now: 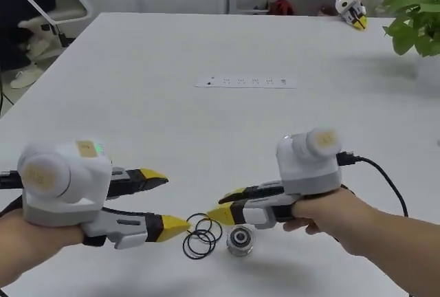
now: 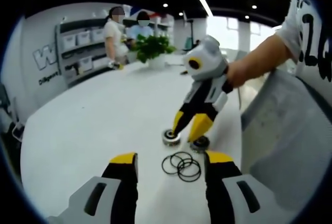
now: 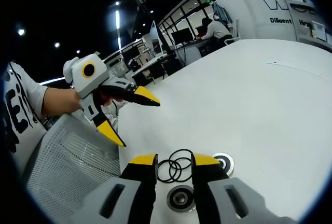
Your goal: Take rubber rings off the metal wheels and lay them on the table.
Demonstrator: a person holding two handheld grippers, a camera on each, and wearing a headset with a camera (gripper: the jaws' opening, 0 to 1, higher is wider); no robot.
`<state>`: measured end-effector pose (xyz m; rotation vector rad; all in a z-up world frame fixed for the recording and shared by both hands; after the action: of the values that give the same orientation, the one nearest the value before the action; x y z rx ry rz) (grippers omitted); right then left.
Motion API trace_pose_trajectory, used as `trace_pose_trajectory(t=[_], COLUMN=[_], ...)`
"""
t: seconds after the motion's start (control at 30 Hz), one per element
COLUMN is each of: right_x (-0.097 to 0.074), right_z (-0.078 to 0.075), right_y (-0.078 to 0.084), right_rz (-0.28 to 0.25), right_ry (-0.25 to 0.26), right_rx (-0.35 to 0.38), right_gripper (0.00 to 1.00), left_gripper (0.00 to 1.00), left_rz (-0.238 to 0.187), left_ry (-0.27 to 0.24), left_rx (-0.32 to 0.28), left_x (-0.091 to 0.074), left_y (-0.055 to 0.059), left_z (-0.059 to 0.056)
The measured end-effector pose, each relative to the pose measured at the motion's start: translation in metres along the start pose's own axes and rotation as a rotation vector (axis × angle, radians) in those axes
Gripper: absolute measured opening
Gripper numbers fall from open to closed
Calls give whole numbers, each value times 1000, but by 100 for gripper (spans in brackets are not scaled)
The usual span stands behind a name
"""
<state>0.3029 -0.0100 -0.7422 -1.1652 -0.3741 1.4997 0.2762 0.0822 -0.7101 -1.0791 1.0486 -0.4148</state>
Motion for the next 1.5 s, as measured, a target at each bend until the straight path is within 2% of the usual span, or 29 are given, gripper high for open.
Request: trace_pose_trajectory(t=[0.2,0.57,0.8,0.93,1.13,1.5], right_x=[-18,-42,-59,-68,-83,-110], right_z=[2,9,15,16,13,8], right_y=[-4,1,9,15,28,42], right_rz=[-34,-49,-29,-25,-14,-40], right_ry=[21,63,92,113,143,207], right_rx=[-28,-124,-203,-238,-240,-220], right_gripper=[26,37,44,47,50,51], left_gripper=[54,57,59,59,60,59], left_rz=[-16,-15,-38,-39,-37,-27], left_ry=[-4,-5,-27,-37,-52,-80], left_rx=[-6,2,-19,-27,-49,-49], left_x=[-6,-13,-23,-28,-33,-35], left_y=[-6,-7,-10,-7,-1,6], left_z=[-2,-12,-14,-14,-17,-16])
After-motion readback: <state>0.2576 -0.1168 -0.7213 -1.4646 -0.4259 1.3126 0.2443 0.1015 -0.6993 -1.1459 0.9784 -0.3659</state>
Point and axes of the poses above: the centre of the closed fingertips' face, and the gripper's own axes: x roughly forward along the fingers, z roughly to its left, y roughly out of its underside, the point moved 3 cm from there along -x, roughly backward along the fingers, and after that the axes turned 4 degrees about x, right-handed, at the moved point
